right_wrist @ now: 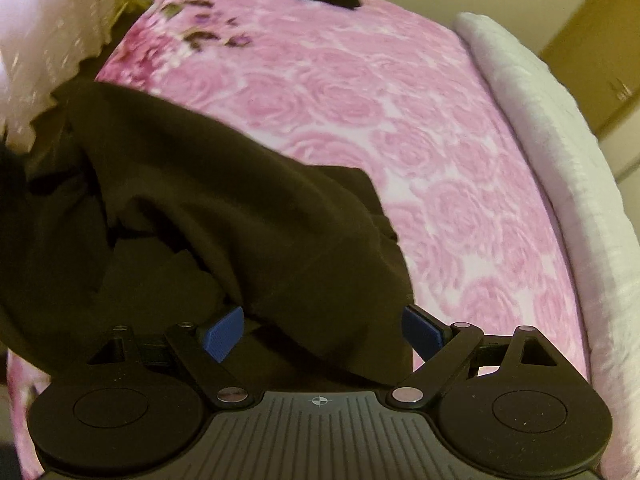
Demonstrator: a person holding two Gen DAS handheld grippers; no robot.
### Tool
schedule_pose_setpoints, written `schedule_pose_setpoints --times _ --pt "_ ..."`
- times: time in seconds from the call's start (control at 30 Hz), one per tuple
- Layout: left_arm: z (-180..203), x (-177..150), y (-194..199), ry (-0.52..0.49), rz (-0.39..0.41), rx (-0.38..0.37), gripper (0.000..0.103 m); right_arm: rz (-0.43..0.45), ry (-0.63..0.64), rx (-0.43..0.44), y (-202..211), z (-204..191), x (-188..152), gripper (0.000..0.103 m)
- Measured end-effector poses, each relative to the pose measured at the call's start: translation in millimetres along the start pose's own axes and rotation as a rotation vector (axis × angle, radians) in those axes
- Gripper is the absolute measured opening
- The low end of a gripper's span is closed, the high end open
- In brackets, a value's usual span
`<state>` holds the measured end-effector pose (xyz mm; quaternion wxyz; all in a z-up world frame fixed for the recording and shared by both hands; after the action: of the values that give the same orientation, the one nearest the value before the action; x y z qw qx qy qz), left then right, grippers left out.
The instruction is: Fold clothes
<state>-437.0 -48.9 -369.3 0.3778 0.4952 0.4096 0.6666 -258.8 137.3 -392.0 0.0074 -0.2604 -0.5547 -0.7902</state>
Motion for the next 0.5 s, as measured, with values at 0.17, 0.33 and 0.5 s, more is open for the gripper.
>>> schedule_pose_setpoints --times 0.17,0.33,0.5 --pt "-3.2 2.2 2.4 -0.02 0.043 0.025 0.046 0.022 0.075 0.006 -9.1 -7.3 3.5 0.082" --pt "-4.7 -8.0 -49.9 0.08 -0.108 0.038 0.041 0.014 0.08 -0.011 -27.8 -2.6 2.8 0.081" --pt "-4.4 0.4 -44.7 0.183 -0.04 -0.086 0.003 0.021 0.02 0.011 -32.5 7.2 2.7 0.024"
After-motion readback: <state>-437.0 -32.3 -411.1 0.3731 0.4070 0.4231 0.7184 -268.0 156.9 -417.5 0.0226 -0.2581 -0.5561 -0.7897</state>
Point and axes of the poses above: each gripper's, at about its wrist camera, not at the fingertips, and y roughly against the way its jaws point, z to its right, x to its top, the point moved 4 cm from there along -y, roughly the way its jaws point, and after that the axes turned 4 degrees about x, right-handed, at the moved point
